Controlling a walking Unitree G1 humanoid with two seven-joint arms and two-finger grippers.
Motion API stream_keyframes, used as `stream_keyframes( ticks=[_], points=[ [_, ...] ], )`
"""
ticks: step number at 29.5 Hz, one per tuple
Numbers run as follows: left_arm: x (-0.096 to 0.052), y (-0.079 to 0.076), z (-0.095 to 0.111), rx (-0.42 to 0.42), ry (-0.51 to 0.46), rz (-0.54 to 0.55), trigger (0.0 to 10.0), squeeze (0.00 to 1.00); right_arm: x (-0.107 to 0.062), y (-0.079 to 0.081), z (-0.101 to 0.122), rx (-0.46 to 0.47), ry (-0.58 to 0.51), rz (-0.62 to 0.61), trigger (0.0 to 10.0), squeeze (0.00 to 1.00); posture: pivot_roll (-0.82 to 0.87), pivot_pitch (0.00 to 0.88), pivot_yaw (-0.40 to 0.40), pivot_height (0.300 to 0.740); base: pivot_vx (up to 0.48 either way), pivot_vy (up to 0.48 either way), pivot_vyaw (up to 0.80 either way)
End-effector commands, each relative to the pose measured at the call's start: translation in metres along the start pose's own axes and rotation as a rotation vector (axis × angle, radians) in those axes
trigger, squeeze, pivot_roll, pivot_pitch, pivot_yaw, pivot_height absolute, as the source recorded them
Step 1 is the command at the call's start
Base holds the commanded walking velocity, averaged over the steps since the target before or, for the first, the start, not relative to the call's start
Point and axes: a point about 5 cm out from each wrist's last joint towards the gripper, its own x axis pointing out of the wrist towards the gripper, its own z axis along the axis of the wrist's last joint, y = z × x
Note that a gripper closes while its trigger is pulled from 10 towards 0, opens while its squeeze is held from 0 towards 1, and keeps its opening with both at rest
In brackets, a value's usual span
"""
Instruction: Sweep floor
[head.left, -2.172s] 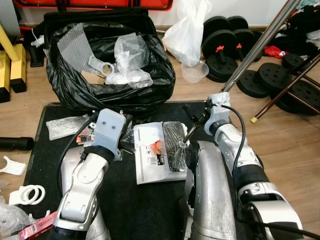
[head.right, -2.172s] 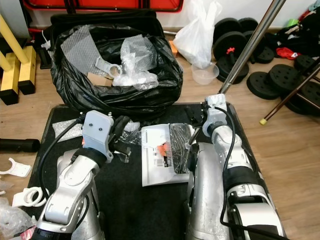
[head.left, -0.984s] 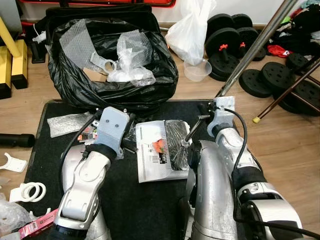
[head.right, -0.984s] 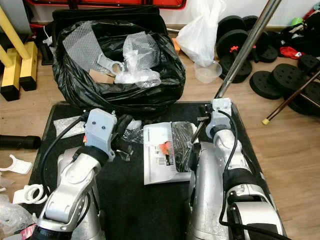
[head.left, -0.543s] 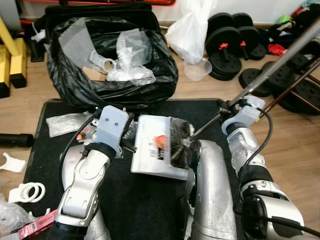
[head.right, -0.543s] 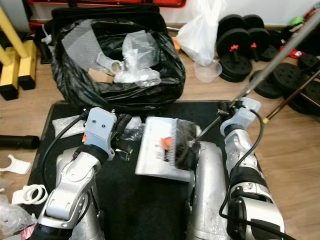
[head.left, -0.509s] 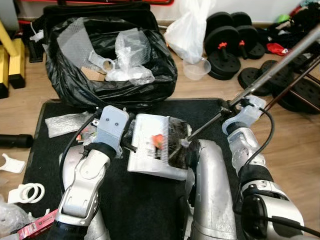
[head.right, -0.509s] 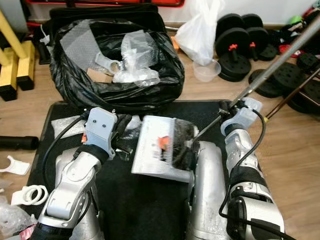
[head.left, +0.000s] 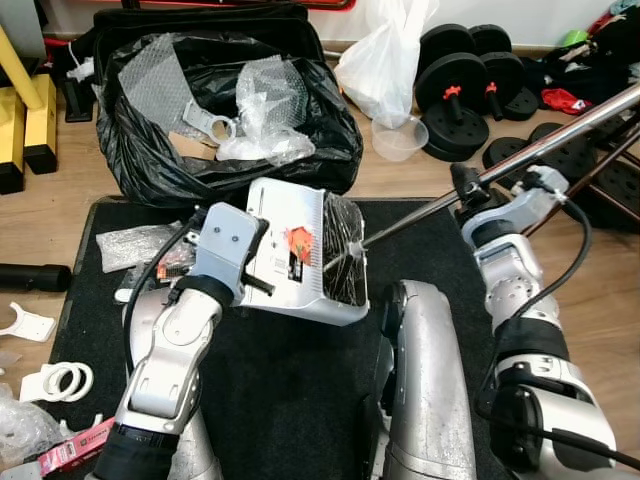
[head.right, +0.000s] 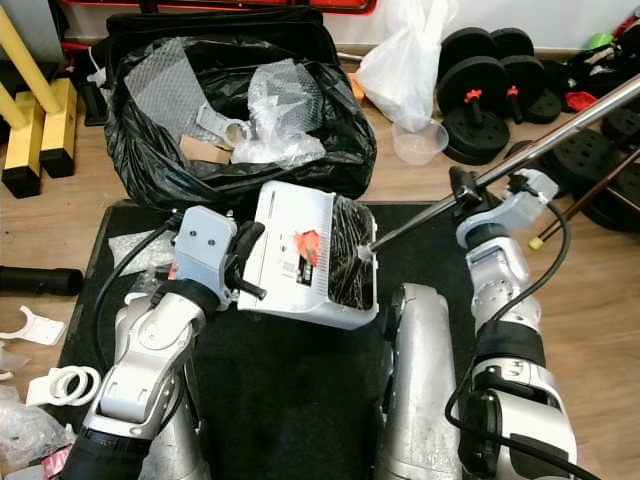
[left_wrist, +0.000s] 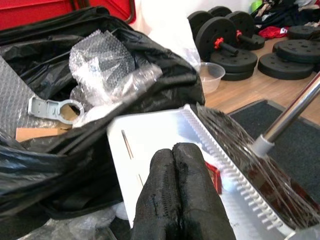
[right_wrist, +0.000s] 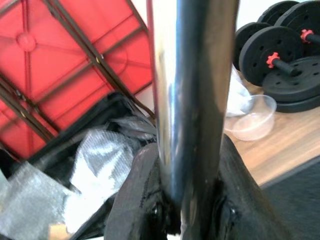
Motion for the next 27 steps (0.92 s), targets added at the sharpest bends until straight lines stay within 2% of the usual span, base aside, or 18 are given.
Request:
stream_keyframes(
  ticks=[1,3,9,20,24,27],
  points=[
    [0.001,-0.004,-0.002,-0.007,0.005,-0.036,10.0,0.0,0.008,0.015,0.026,0.082,-0.107,0.078,10.0,0.0,-0.12,0.162,-0.14,0.312,0.0,0.0,0.0],
    [0.002,-0.004,-0.003,-0.005,0.005,-0.035,10.0,0.0,0.014,0.027,0.036,0.135,-0.128,0.121,10.0,0.0,-0.12,0.157,-0.145,0.322,0.0,0.0,0.0],
    [0.005,-0.002,-0.005,-0.002,0.006,-0.025,10.0,0.0,0.018,0.047,0.044,0.178,-0.14,0.178,10.0,0.0,-0.12,0.149,-0.151,0.347,0.0,0.0,0.0],
    [0.01,0.003,-0.005,0.01,0.002,-0.003,10.0,0.0,0.019,0.057,0.055,0.193,-0.138,0.206,10.0,0.0,-0.13,0.134,-0.16,0.392,0.0,0.0,0.0],
    [0.014,0.012,-0.002,0.011,-0.008,0.042,10.0,0.0,0.02,0.06,0.059,0.192,-0.144,0.209,10.0,0.0,-0.13,0.131,-0.16,0.402,0.0,0.0,0.0],
    [0.02,0.042,0.012,-0.023,-0.054,0.152,10.0,0.0,0.02,0.063,0.068,0.173,-0.163,0.217,10.0,0.0,-0.14,0.123,-0.159,0.417,0.0,0.0,0.0]
  ],
)
